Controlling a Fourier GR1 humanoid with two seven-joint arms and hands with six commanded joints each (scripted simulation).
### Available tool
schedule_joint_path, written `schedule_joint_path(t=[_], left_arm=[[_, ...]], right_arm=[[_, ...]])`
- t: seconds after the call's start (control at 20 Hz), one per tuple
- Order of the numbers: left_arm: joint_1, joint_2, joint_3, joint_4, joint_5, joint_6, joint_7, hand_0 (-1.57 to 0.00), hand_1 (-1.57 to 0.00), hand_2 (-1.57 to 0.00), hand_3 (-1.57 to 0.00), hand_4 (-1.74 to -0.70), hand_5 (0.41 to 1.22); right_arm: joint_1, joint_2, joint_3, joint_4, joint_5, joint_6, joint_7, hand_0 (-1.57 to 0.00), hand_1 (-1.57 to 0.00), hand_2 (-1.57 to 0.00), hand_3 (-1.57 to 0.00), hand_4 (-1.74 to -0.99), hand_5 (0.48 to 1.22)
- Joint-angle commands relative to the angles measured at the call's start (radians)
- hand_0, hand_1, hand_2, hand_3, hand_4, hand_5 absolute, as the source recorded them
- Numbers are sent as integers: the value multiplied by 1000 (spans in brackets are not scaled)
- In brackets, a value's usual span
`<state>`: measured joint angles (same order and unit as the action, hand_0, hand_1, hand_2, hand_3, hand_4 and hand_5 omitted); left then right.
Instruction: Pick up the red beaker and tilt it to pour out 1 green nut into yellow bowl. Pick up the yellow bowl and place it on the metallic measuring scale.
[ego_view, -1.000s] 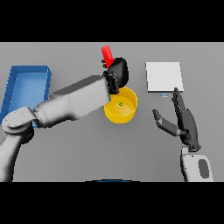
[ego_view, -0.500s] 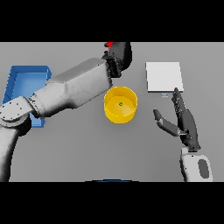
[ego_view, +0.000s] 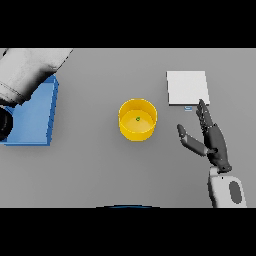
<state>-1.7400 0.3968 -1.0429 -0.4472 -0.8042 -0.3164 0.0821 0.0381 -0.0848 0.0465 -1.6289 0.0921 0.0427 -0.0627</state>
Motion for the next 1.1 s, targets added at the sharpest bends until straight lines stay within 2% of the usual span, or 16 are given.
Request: schedule_joint_path(t=[0.0,0.05,0.15,0.35,0.4,0.5,0.65,0.75,0.8,0.85,0.9,1.05], left_arm=[[7,40,82,52,80,5,33,-1571,-1530,-1528,-1445,-1611,1217],[14,61,142,97,145,20,60,-1571,-1539,-1537,-1435,-1637,1218],[43,116,238,175,266,59,68,-1571,-1550,-1549,-1440,-1674,1219],[126,190,335,210,424,178,97,-1571,-1563,-1562,-1403,-1714,1220],[147,211,362,217,469,201,130,-1571,-1564,-1564,-1437,-1719,1220],[211,233,384,214,530,248,190,-1571,-1567,-1566,-1406,-1727,1221],[312,259,400,193,609,303,251,-1571,-1569,-1569,-1465,-1734,1221],[398,269,429,163,689,339,295,-1571,-1570,-1569,-1503,-1736,1221],[450,272,439,143,725,364,304,-1571,-1570,-1570,-1437,-1737,1221],[486,281,443,115,754,375,337,-1571,-1570,-1570,-1464,-1738,1221],[531,285,455,88,790,399,351,-1571,-1570,-1570,-1418,-1739,1221],[654,303,476,-4,881,470,386,-1571,-1571,-1571,-1493,-1740,1221]], right_arm=[[-3,-1,5,2,8,-2,2,1,1,1,1,-1292,645],[-8,-5,8,2,10,3,-8,1,1,1,1,-1299,649],[-7,-9,6,10,8,6,-34,1,1,1,1,-1313,652],[-46,-10,17,24,34,-6,-26,1,1,1,1,-1301,652],[-34,-15,16,23,33,-1,-33,1,1,1,1,-1298,651],[-32,-8,20,17,30,-2,-19,1,1,1,1,-1286,649],[-19,7,27,21,20,4,-18,1,1,1,1,-1275,656],[-24,-8,18,23,23,3,-25,1,1,1,1,-1285,663],[-31,-14,16,35,27,3,-26,1,1,1,1,-1293,667],[-40,-15,13,39,22,6,-22,1,1,1,1,-1302,671],[-29,-16,19,40,25,12,-39,1,1,1,1,-1307,677],[-29,-15,27,36,40,5,-46,1,1,1,1,-1302,693]])
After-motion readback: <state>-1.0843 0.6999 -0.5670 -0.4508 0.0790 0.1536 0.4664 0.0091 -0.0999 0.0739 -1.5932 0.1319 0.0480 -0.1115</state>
